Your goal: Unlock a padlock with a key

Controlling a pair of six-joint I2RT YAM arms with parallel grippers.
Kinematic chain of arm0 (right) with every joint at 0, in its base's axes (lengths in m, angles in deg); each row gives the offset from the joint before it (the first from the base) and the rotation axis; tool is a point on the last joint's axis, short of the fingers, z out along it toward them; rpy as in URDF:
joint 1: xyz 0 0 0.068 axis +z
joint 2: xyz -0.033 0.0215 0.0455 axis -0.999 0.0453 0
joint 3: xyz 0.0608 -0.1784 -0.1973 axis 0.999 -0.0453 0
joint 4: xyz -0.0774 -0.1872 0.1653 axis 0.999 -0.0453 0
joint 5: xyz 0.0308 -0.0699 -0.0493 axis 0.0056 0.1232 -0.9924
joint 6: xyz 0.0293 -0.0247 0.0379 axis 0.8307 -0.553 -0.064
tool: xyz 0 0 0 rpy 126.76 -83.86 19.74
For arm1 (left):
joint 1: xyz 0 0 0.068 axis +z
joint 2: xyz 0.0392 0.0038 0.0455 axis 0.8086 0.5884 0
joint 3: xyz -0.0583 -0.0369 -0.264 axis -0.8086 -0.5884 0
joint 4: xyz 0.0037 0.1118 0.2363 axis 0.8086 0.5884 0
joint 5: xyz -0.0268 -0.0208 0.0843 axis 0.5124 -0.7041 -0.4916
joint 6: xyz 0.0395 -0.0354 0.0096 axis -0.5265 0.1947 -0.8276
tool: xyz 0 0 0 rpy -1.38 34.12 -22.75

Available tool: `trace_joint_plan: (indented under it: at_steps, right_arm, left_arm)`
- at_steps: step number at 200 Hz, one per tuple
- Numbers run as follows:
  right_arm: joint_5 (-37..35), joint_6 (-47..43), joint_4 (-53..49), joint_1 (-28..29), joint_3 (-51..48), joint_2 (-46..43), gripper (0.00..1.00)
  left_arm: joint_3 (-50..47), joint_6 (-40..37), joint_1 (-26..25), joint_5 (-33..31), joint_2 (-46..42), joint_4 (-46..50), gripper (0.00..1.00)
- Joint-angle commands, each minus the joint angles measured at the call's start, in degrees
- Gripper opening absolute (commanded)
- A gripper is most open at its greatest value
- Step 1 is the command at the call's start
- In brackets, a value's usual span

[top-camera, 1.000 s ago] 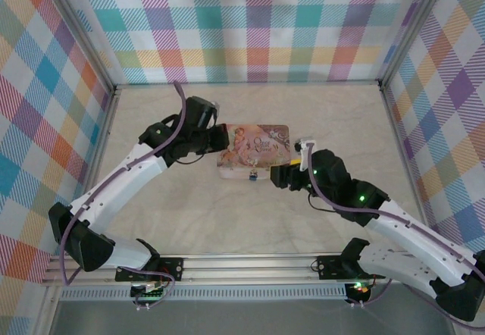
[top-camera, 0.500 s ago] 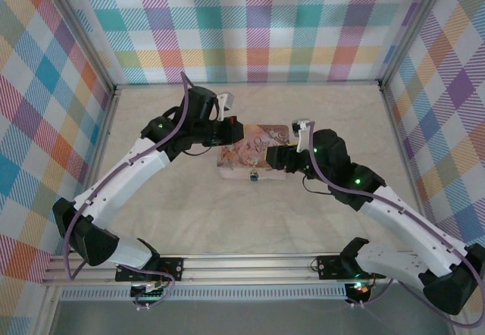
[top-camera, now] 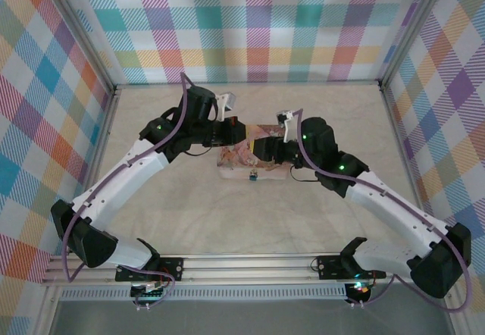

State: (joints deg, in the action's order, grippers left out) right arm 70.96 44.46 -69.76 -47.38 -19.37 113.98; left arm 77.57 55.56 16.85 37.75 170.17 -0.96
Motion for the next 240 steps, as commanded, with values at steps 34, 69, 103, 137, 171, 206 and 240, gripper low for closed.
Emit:
trace_joint_plan:
  at_steps: [34, 69, 103, 137, 171, 206, 240]
  right_arm:
    - [2.8, 0.8, 5.9, 0.0, 0.6, 1.9, 0.48]
    - [3.1, 0.8, 6.5, 0.4, 0.4, 3.4, 0.46]
    - [2.3, 0.5, 7.0, 0.5, 0.5, 4.0, 0.44]
    - [2.1, 0.4, 7.4, 0.6, 1.3, 5.2, 0.40]
    - [2.4, 0.3, 7.2, 0.6, 1.8, 6.2, 0.30]
    - [2.3, -0.6, 5.9, 0.6, 1.8, 6.0, 0.08]
    - [1.9, -2.3, 0.5, 0.6, 2.5, 4.4, 0.00]
  left_arm:
    - [-0.9, 0.7, -0.5, 1.0, -1.9, -1.6, 0.00]
    - [-0.8, 1.1, -0.5, 1.0, -1.9, -2.0, 0.00]
    - [-0.7, 1.4, -0.5, 1.4, -1.9, -2.2, 0.00]
    - [-1.0, 2.0, -0.5, 2.0, -2.0, -2.8, 0.00]
    - [-1.5, 2.4, -0.5, 1.8, -2.4, -3.1, 0.00]
    - [-1.7, 2.5, -0.5, 1.3, -2.8, -3.4, 0.00]
    - [-2.0, 2.3, -0.4, -1.3, -3.4, -2.4, 0.01]
